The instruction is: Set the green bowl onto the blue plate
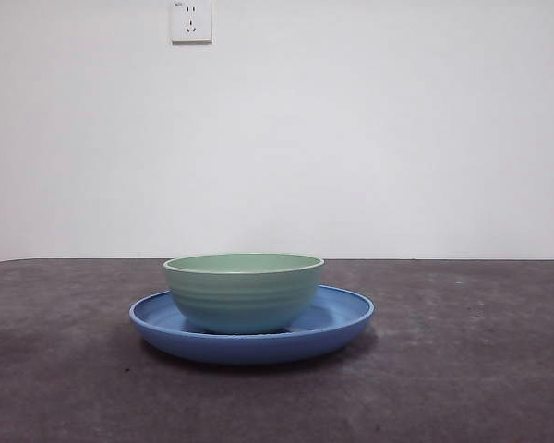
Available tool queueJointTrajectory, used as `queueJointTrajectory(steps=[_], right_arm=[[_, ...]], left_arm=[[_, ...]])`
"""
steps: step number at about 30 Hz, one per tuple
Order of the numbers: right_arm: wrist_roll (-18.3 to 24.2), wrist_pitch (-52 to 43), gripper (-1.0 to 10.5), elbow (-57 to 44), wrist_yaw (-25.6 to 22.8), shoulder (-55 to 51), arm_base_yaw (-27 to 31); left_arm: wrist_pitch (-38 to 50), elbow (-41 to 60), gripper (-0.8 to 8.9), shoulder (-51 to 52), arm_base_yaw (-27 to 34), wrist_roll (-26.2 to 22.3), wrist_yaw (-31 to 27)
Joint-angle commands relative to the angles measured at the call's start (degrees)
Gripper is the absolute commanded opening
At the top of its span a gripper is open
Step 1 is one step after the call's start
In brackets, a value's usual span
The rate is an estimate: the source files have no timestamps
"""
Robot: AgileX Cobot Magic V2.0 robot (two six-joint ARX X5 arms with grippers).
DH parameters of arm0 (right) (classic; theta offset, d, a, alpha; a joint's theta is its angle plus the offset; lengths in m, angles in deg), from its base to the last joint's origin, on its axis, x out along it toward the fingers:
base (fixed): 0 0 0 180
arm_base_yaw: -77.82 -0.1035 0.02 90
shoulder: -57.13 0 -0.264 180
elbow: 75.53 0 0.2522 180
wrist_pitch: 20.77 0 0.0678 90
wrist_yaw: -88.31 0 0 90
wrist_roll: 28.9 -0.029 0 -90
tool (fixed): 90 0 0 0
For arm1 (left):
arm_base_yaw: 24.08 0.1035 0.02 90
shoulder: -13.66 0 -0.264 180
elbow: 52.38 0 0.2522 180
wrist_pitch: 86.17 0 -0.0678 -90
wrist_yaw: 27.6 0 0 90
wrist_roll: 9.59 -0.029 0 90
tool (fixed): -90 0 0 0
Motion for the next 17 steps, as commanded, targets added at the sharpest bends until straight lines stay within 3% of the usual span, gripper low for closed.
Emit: queueJointTrajectory(steps=[1, 7, 12, 17], right_arm=[[0.4, -0.5, 0.2, 0.4, 0.2, 0.3, -0.3], [0.4, -0.5, 0.2, 0.4, 0.2, 0.3, -0.3], [0.4, -0.6, 0.2, 0.4, 0.2, 0.3, -0.3], [0.4, -0.6, 0.2, 0.4, 0.2, 0.3, -0.3]], left_arm=[[11.9, 9.5, 0.50, 3.5, 3.0, -2.6, -0.3], [23.9, 24.3, 0.50, 10.6, 7.6, -1.5, -0.3], [25.9, 30.5, 0.50, 14.1, 11.0, 2.5, -0.4], [25.8, 33.5, 0.50, 15.6, 13.7, 2.8, -1.6]])
